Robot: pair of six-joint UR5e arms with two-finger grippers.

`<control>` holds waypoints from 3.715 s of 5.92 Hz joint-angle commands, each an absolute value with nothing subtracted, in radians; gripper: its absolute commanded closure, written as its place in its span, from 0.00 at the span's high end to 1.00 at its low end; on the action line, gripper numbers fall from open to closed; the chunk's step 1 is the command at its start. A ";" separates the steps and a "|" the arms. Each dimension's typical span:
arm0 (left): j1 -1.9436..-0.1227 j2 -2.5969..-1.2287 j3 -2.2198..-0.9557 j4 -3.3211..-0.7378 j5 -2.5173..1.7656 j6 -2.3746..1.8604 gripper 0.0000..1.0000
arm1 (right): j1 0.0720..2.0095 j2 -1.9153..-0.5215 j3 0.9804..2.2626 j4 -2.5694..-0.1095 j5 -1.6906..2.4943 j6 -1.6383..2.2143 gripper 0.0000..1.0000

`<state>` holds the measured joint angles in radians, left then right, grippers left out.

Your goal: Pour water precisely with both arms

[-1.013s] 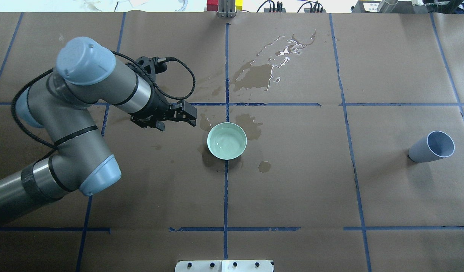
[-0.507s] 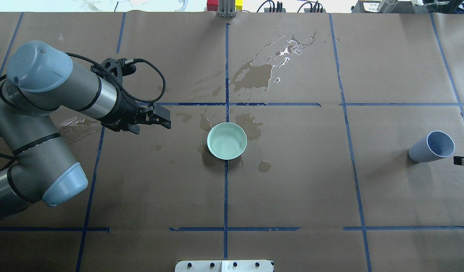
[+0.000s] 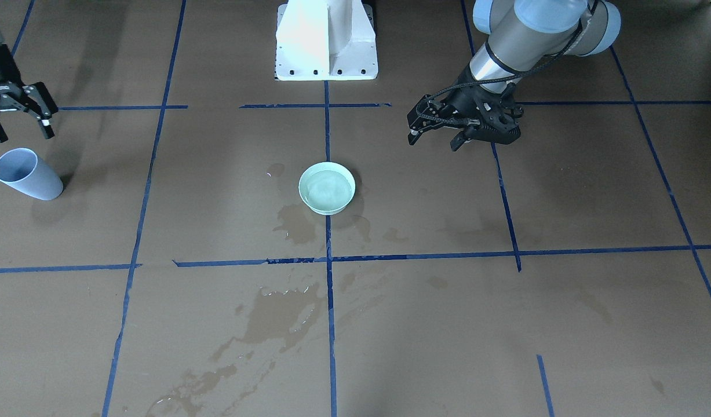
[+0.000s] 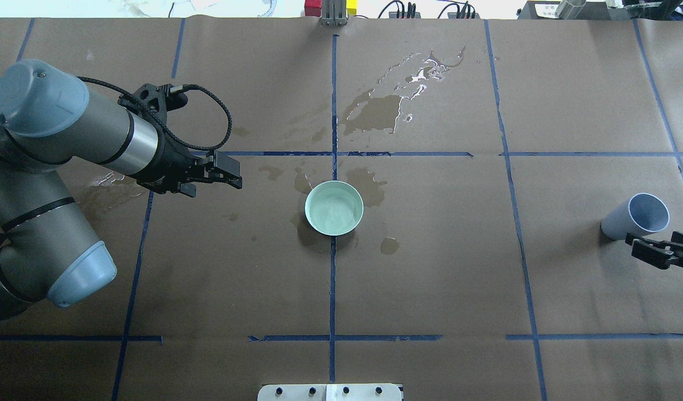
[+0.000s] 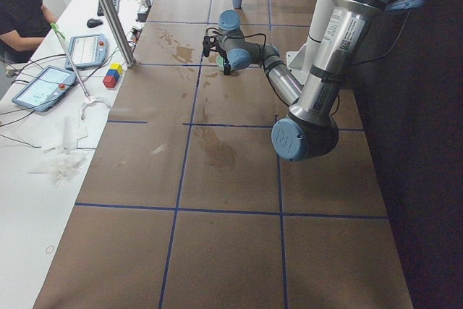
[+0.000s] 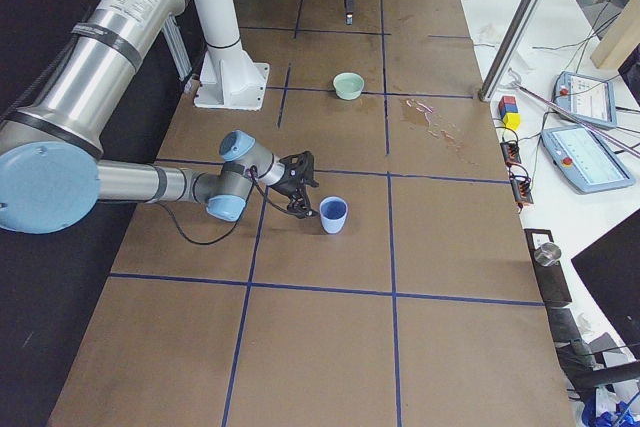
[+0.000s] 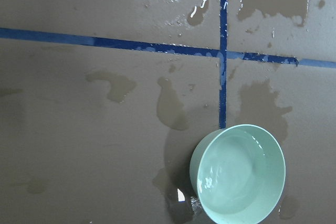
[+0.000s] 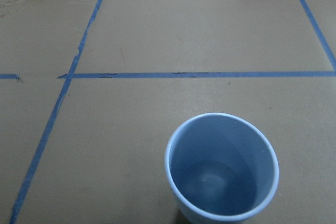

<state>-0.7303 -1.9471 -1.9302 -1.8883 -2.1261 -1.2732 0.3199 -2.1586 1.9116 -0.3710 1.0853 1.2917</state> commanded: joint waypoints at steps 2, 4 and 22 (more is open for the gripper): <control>-0.742 -1.942 -1.939 -1.887 -2.126 -1.273 1.00 | 0.083 -2.151 1.806 -0.368 0.581 1.450 1.00; -0.744 -1.944 -1.939 -1.887 -2.126 -1.273 1.00 | 0.064 -2.131 1.746 -0.361 0.511 1.465 1.00; -0.752 -1.907 -1.970 -1.888 -2.126 -1.273 1.00 | 0.126 -1.960 1.493 -0.199 0.439 1.345 0.97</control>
